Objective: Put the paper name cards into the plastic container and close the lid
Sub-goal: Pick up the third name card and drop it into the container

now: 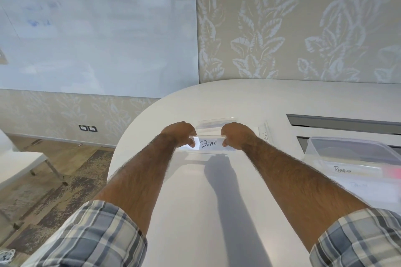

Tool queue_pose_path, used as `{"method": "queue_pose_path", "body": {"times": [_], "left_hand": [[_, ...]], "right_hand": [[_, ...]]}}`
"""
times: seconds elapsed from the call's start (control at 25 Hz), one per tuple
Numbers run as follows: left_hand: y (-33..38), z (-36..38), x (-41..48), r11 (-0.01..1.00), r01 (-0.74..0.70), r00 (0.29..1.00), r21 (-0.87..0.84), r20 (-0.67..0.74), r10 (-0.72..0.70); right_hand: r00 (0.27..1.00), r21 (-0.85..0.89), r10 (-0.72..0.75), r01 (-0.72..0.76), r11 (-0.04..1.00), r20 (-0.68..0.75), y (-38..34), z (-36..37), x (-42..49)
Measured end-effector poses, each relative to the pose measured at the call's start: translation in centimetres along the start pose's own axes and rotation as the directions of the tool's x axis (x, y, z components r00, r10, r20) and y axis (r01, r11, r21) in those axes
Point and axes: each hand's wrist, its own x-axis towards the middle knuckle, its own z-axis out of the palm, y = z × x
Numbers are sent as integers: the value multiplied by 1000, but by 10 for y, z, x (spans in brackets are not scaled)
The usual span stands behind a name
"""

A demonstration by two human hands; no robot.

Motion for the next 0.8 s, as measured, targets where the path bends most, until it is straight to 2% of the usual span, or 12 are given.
{"method": "queue_pose_path", "body": {"times": [0.4, 0.8], "left_hand": [[148, -40, -32, 997, -60, 992, 40, -108, 64], [321, -40, -39, 985, -156, 975, 77, -148, 166]], "right_hand": [[995, -43, 23, -28, 999, -94, 103, -77, -98], [983, -31, 136, -141, 990, -123, 238, -117, -202]]}}
